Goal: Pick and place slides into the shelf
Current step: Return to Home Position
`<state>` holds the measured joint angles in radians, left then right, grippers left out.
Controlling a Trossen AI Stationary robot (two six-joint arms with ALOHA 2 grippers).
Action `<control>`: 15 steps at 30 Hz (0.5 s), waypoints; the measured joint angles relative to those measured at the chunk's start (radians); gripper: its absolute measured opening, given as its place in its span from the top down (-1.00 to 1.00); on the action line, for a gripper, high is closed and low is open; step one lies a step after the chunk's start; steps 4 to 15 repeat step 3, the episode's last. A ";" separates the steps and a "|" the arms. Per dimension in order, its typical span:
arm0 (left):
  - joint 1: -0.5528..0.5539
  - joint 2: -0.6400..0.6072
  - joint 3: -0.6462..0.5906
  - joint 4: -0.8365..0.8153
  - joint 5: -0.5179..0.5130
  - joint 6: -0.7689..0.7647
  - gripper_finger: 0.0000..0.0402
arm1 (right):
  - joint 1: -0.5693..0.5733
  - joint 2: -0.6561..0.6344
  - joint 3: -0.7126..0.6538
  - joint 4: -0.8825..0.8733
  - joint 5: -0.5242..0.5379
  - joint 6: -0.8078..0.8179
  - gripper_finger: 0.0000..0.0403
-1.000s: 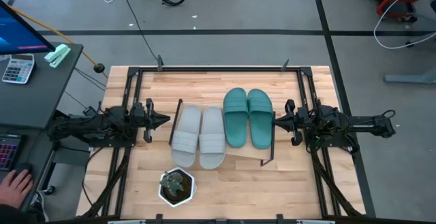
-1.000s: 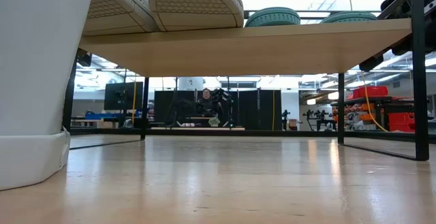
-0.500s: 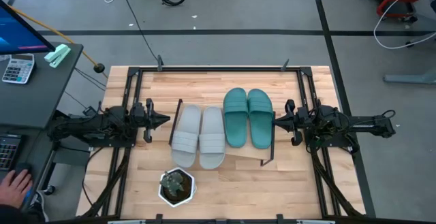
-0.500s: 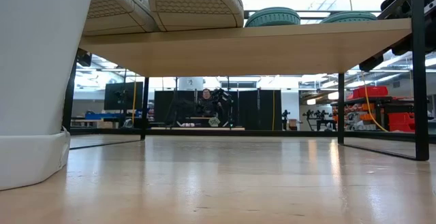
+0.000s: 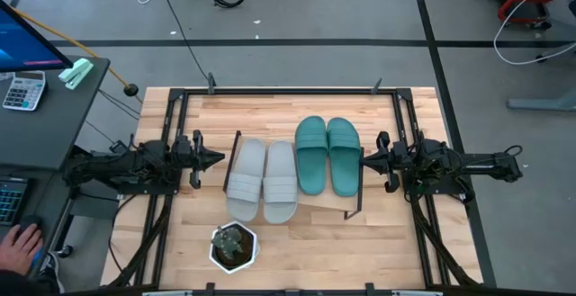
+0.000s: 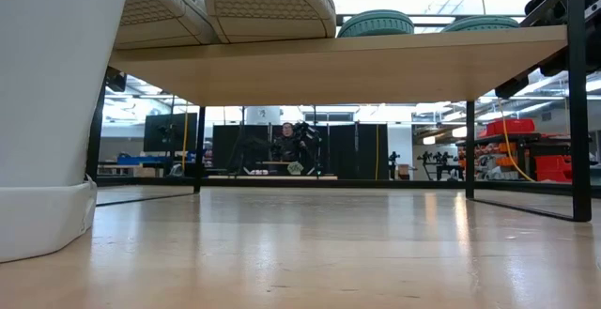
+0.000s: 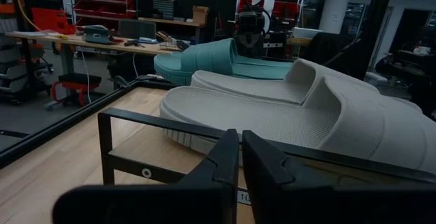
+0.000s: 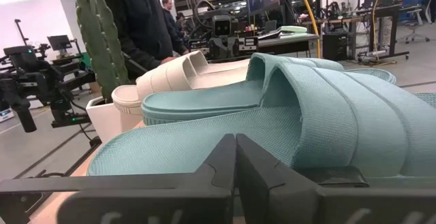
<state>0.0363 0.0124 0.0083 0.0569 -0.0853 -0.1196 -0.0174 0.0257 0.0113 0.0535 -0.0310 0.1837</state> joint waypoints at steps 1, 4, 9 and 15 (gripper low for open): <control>0.000 0.000 0.000 0.000 0.000 0.000 0.88 | 0.000 0.000 0.000 0.000 0.000 0.000 0.91; 0.000 0.000 0.000 0.000 0.000 0.000 0.88 | 0.000 0.000 0.000 0.000 0.000 0.000 0.91; 0.000 0.000 0.000 0.000 0.000 0.000 0.88 | 0.000 0.000 0.000 0.000 0.000 0.000 0.91; 0.000 0.000 0.000 0.000 0.000 0.000 0.88 | 0.000 0.000 0.000 0.000 0.000 0.000 0.91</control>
